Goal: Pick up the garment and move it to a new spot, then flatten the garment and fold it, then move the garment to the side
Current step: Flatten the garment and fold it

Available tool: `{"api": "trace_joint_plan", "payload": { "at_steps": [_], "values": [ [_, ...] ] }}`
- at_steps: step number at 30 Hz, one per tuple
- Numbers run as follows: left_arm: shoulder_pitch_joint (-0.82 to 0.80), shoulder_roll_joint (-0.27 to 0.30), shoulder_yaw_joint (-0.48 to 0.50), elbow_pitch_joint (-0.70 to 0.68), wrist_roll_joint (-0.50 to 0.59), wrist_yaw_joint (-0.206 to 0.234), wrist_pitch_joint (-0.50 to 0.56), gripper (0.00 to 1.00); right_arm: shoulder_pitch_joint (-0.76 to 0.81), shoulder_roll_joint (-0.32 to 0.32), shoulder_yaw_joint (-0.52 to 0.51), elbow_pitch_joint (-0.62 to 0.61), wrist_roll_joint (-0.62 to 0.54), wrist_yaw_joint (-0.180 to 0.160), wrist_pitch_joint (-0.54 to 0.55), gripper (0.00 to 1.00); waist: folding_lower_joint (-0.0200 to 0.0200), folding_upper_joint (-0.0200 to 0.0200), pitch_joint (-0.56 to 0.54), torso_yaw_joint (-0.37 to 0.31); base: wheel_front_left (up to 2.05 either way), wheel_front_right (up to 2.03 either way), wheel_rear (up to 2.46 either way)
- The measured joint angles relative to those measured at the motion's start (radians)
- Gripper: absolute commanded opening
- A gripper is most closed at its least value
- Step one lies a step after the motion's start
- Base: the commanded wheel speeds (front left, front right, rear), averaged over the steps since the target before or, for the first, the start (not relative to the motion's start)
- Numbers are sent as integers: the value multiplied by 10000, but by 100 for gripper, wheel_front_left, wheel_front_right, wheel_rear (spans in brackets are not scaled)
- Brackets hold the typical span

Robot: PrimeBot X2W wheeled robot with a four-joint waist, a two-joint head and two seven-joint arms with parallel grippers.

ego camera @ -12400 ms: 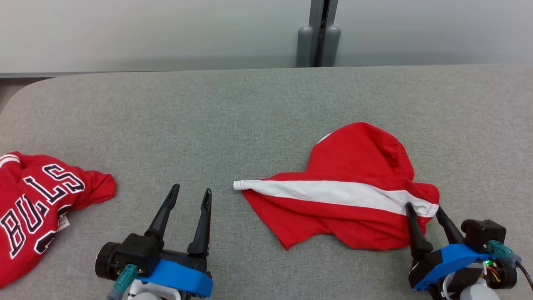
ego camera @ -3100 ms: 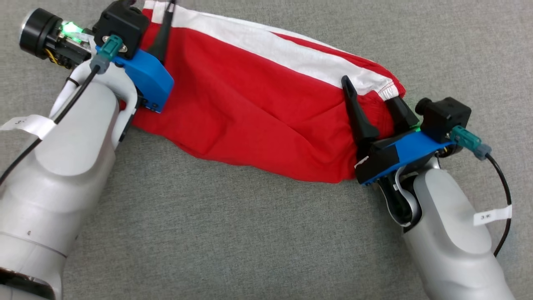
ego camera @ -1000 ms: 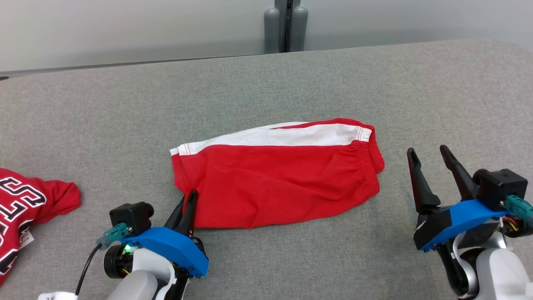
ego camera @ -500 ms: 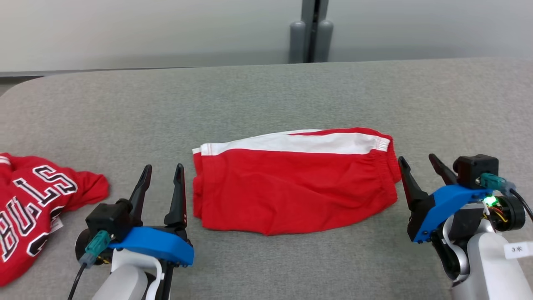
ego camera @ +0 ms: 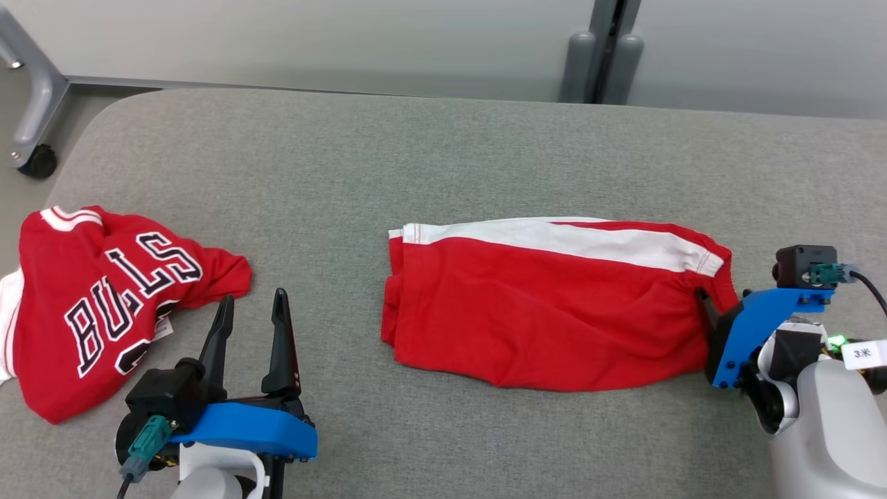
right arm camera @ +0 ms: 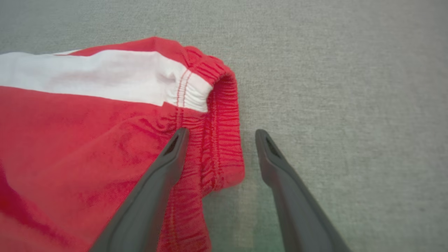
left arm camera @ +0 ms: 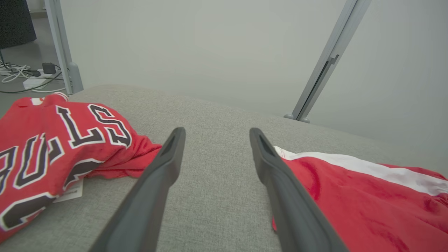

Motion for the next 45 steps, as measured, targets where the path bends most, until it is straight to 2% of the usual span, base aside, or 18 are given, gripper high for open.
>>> {"api": "trace_joint_plan", "payload": {
  "at_steps": [6, 7, 8, 9, 10, 17, 20, 26, 28, 36, 39, 41, 45],
  "values": [
    [60, -180, 86, -88, 282, -150, 0, 100, -468, -12, -35, 1099, 330, 0, 794, 100, 1, 0, 48, 297, 0, 0, 0],
    [64, -207, 90, -107, 345, -153, 0, 100, -546, -19, -8, 1233, 426, 0, 857, 76, 1, 0, 50, 319, 0, 0, 0],
    [66, -213, 92, -140, 410, -153, 0, 100, -611, -48, 36, 1329, 495, -2, 895, 45, 1, 0, 58, 330, 0, 0, 0],
    [69, -224, 90, -184, 451, -153, -2, 100, -676, -56, 88, 1396, 566, -2, 894, 31, 1, 0, 65, 331, 0, 0, 0],
    [78, -236, 82, -242, 476, -159, 0, 100, -733, -56, 146, 1459, 644, -4, 886, 0, 1, 0, 72, 321, 0, 0, 0],
    [91, -274, -98, -560, 694, -257, -2, 100, -1094, -159, 598, 1710, 913, 10, 623, 0, 1, 0, 94, 7, 0, 0, 0],
    [90, -297, -192, -639, 683, -320, 4, 100, -1148, -577, 606, 1699, 1095, 10, 629, 0, 1, 0, 51, -210, 0, 0, 0],
    [98, -374, -324, -926, 573, -395, 56, 100, -944, -1827, 259, 1338, 1363, 6, 911, 0, 1, 0, -69, -649, 0, 0, 0],
    [100, -368, -382, -968, 606, -393, 84, 100, -779, -2038, 163, 1141, 1498, 0, 999, 0, 1, 0, -90, -785, 0, 0, 0],
    [161, -330, -548, -1007, 616, -366, 198, 100, -404, -905, 926, -727, 3484, -2, 1781, 0, 1, 0, -214, -1085, 0, 0, 0],
    [154, -345, -623, -993, 616, -399, 226, 100, -401, -380, 1511, -1471, 4240, 0, 2130, 0, 1, 0, -274, -994, 0, 0, 0],
    [153, -351, -658, -974, 614, -424, 228, 100, -378, -251, 1827, -1843, 4667, -2, 2320, 0, 1, 0, -305, -894, 0, 0, 0],
    [151, -370, -700, -941, 602, -443, 228, 100, -314, 44, 2268, -2013, 5242, -2, 2493, 0, 0, 0, -369, -632, 0, 0, 0]
  ]
}}
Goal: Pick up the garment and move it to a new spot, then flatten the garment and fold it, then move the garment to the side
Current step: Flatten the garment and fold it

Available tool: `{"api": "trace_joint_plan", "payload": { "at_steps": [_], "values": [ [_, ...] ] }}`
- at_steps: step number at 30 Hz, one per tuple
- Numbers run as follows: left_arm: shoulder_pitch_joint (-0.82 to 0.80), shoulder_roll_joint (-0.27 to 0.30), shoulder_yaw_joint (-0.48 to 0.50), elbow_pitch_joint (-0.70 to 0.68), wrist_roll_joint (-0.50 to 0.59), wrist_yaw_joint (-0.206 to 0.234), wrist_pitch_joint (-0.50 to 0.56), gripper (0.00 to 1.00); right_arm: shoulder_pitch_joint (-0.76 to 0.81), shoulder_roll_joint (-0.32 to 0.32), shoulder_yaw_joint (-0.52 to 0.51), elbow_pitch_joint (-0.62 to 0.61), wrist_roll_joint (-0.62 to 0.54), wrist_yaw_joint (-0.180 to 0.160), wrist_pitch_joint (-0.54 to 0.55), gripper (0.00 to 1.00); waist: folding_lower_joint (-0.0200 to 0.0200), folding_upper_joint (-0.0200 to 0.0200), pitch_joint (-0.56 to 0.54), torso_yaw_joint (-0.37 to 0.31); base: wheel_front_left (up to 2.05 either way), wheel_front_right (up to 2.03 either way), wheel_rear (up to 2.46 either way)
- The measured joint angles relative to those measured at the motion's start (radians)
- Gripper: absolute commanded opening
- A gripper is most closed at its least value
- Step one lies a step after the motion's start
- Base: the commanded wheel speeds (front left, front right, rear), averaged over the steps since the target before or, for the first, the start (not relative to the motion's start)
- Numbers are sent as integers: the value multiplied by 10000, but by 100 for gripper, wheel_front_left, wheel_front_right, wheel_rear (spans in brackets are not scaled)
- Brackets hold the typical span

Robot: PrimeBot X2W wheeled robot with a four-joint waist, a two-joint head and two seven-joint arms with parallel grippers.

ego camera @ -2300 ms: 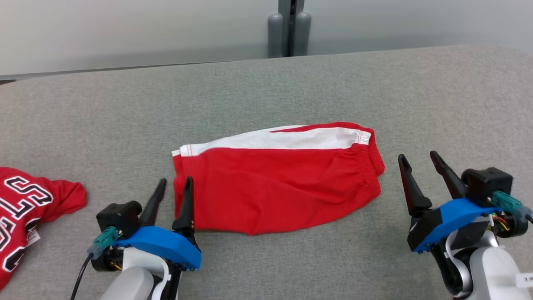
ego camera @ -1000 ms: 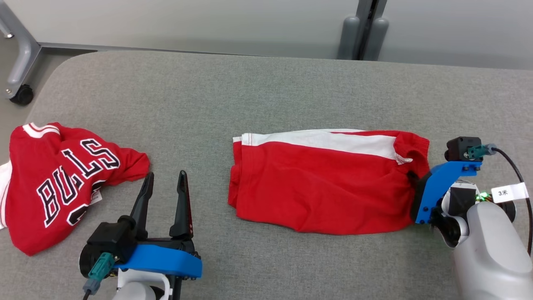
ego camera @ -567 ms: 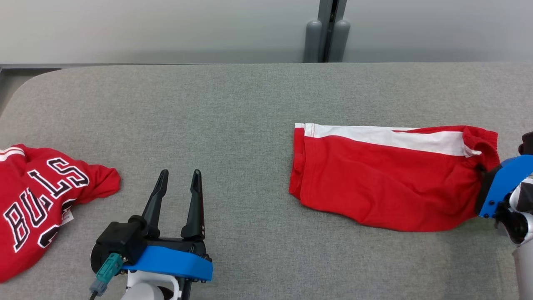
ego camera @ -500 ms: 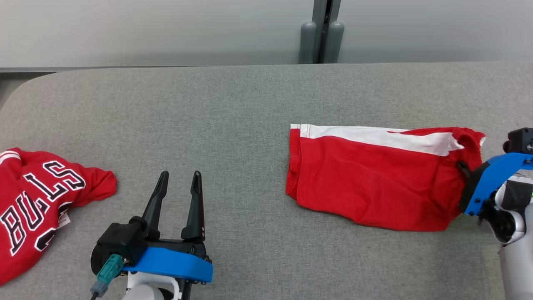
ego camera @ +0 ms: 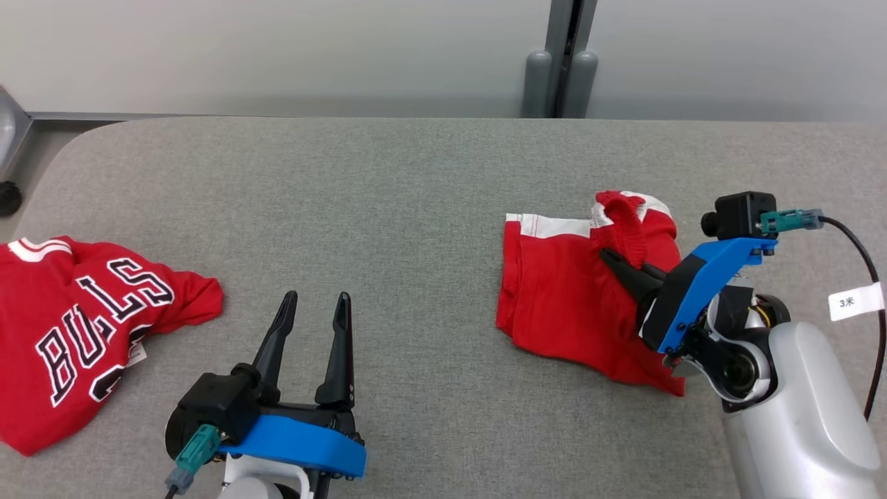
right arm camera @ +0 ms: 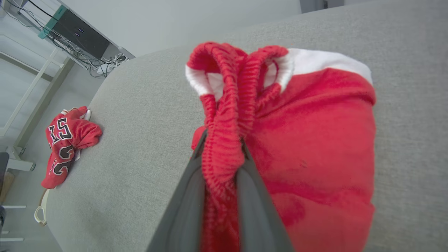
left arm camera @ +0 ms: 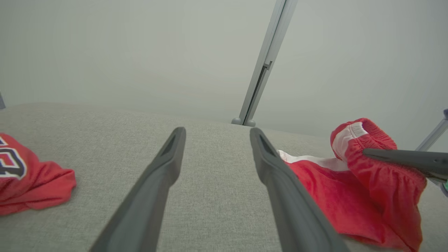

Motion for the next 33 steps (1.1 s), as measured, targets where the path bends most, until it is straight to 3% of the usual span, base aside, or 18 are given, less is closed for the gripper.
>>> {"api": "trace_joint_plan", "payload": {
  "at_steps": [7, 8, 9, 10, 20, 27, 33],
  "values": [
    [-9, -136, -134, 150, -63, -61, -4, 100, -317, 86, 502, 1162, 430, 0, -569, 0, 0, 0, -55, 500, 0, 0, 0],
    [-10, -151, -148, 180, -67, -63, -6, 100, -401, 90, 633, 1419, 508, 0, -717, 9, 0, 0, -58, 563, 0, 0, 0],
    [-12, -163, -157, 201, -69, -67, -8, 100, -494, 102, 754, 1697, 564, 0, -895, 46, 0, 0, -59, 617, 0, 0, 0],
    [-12, -178, -178, 219, -73, -69, -12, 100, -606, 111, 874, 1956, 625, 0, -1101, 100, 0, 0, -60, 672, 0, 0, 0],
    [-10, -213, -136, 249, -92, -50, -73, 100, -1411, 123, 2642, 2744, 1289, 0, -2938, 100, 0, 0, -23, 705, 0, 0, 0],
    [-78, -169, 144, 184, -71, 35, -142, 100, -1422, -84, 2734, 2383, -1049, 2, -5112, 100, 0, 0, -23, 313, 0, 0, 0],
    [-220, -40, 512, 268, 98, 151, -190, 100, -334, -134, 1636, 1837, -2798, 2, -6587, 100, 0, 0, -112, -101, 0, 0, 0]
  ]
}}
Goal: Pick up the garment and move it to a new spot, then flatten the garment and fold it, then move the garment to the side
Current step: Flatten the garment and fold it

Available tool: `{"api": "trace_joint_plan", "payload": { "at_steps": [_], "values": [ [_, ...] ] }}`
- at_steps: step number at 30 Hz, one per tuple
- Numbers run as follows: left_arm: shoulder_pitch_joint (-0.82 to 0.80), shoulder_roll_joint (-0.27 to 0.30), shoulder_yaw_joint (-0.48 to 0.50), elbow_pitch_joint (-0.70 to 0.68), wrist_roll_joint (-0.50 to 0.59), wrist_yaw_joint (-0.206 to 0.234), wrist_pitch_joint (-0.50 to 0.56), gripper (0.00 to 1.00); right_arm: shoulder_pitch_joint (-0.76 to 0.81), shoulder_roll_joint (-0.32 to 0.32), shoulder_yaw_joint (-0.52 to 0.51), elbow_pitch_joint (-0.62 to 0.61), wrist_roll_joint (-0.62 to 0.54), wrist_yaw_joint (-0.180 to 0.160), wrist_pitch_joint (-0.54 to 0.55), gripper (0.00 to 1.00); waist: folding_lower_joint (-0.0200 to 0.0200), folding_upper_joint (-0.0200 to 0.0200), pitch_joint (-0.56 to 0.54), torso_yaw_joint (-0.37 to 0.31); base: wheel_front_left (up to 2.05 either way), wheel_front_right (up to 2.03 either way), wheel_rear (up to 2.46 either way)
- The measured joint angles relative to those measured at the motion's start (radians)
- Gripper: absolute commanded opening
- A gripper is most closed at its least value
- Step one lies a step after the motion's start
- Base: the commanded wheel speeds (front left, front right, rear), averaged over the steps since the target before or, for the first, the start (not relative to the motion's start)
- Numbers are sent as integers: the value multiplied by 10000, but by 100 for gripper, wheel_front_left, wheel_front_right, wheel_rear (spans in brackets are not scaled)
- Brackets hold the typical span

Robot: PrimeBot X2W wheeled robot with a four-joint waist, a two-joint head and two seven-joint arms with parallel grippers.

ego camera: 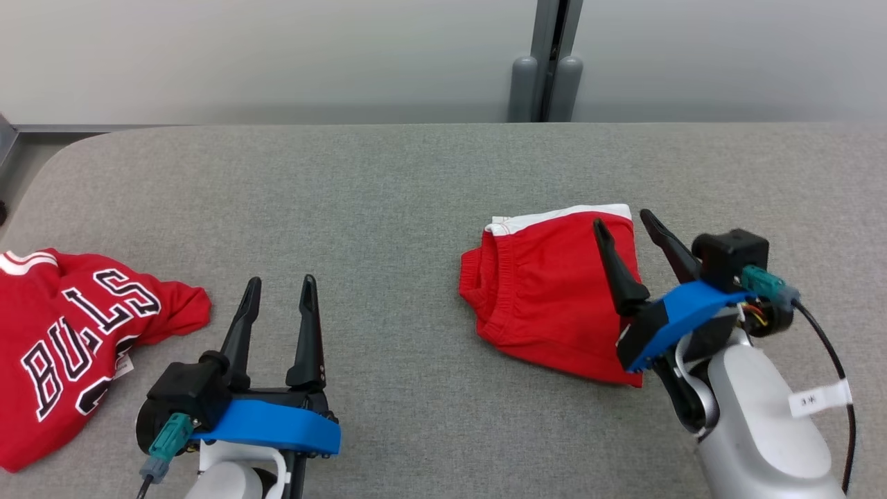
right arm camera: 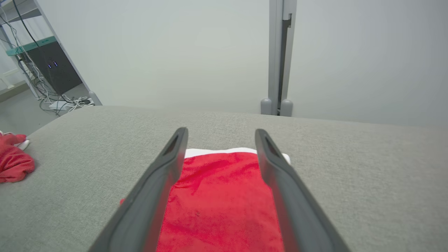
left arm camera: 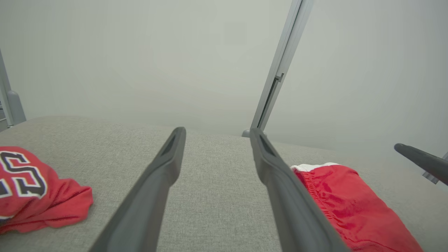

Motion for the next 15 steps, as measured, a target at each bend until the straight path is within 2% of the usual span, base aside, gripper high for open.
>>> {"api": "trace_joint_plan", "payload": {
  "at_steps": [8, 15],
  "values": [
    [338, 50, 449, 767, 113, 42, -38, 100, 1892, 215, -1434, -986, -1327, -2, -1233, 100, 0, 0, -241, -375, 0, 0, 0],
    [985, 36, 911, 1072, 443, -61, -38, 100, 3018, 244, -1386, -1411, -794, 0, -1764, 100, -1, 0, -487, -387, 0, 0, 0]
  ]
}}
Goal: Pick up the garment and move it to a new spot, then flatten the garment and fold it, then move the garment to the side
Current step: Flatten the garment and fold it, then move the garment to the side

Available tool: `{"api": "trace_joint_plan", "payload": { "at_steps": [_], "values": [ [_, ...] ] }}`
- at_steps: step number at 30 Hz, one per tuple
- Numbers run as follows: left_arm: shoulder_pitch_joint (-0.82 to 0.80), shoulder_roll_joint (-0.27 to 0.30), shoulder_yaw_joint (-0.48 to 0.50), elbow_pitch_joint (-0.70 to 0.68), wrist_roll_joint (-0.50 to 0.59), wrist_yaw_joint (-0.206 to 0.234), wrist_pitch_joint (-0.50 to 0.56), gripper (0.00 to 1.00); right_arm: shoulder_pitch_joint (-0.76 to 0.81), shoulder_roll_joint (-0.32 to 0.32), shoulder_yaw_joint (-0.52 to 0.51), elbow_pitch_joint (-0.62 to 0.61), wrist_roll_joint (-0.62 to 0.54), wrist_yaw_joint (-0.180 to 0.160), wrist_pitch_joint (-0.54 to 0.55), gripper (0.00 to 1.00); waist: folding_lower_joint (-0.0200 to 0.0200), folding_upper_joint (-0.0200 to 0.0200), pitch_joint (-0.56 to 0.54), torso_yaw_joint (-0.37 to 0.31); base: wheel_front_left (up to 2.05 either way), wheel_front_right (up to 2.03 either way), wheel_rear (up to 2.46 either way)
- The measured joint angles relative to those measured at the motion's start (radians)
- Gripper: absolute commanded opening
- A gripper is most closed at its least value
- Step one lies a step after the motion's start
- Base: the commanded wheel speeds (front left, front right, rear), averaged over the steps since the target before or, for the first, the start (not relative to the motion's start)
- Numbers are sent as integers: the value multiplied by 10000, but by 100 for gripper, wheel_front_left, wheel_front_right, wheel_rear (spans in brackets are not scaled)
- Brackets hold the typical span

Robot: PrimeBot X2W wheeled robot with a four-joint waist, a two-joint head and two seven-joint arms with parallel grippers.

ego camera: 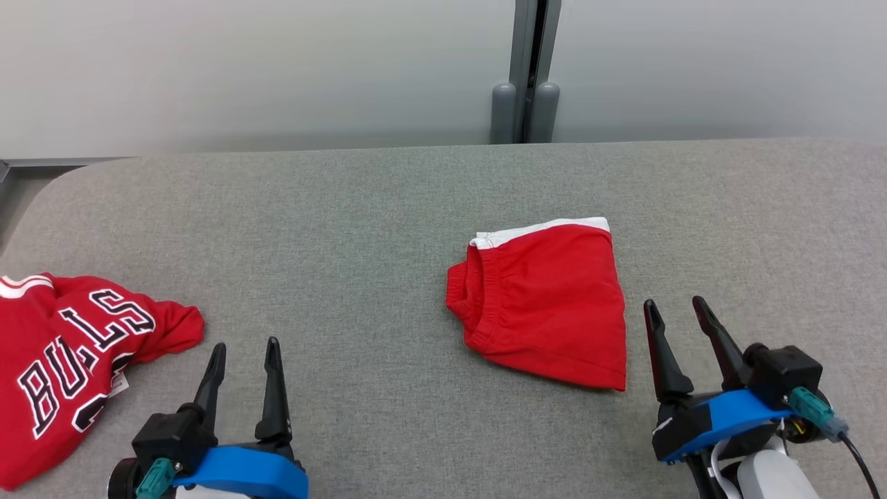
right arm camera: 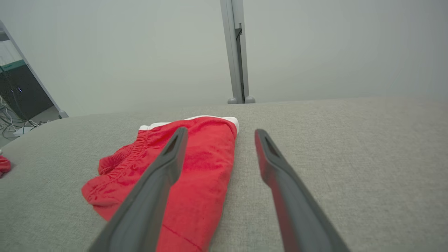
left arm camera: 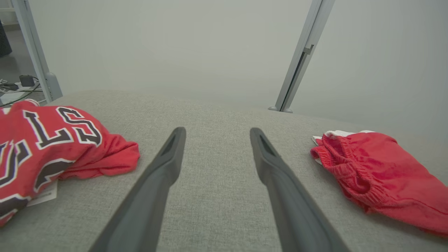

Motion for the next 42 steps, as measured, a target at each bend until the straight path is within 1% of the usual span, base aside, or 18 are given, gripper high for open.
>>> {"api": "trace_joint_plan", "payload": {
  "at_steps": [4, 13, 20, 32, 34, 36, 37, 42],
  "values": [
    [255, -8, 130, 63, 109, -159, 0, 100, 272, 4, -8, -35, 180, 0, -163, 100, 0, 0, -96, 38, 0, 0, 0],
    [460, -169, 276, 157, 255, -326, 0, 100, 357, 4, 132, 48, 387, 0, -297, 100, 0, 0, -141, -33, 0, 0, 0],
    [463, -247, 307, 219, 328, -416, 0, 100, 357, 4, 130, 203, 351, 0, -322, 100, 0, 0, -131, -76, 0, 0, 0],
    [462, -307, 320, 293, 357, -439, 0, 100, 289, 4, 127, 366, 291, 0, -295, 100, 1, 0, -129, -6, 0, 0, 0],
    [453, -313, 324, 291, 387, -462, 0, 100, 111, 6, 2, 385, 138, 0, -94, 100, 1, 0, -97, 20, 0, 0, 0],
    [406, -330, 322, 290, 422, -476, 0, 100, -255, 2, -146, 387, -297, 0, 403, 100, 1, 0, -38, 57, 0, 0, 0],
    [296, -351, 307, 284, 430, -508, -2, 100, -677, 8, -330, 422, -487, 0, 1039, 100, 1, 0, 29, 117, 0, 0, 0],
    [108, -476, 251, 247, 487, -570, -2, 100, -1596, 2, -951, 878, -1106, 0, 3235, 100, 1, 0, 202, 419, 0, 0, 0]
  ]
}}
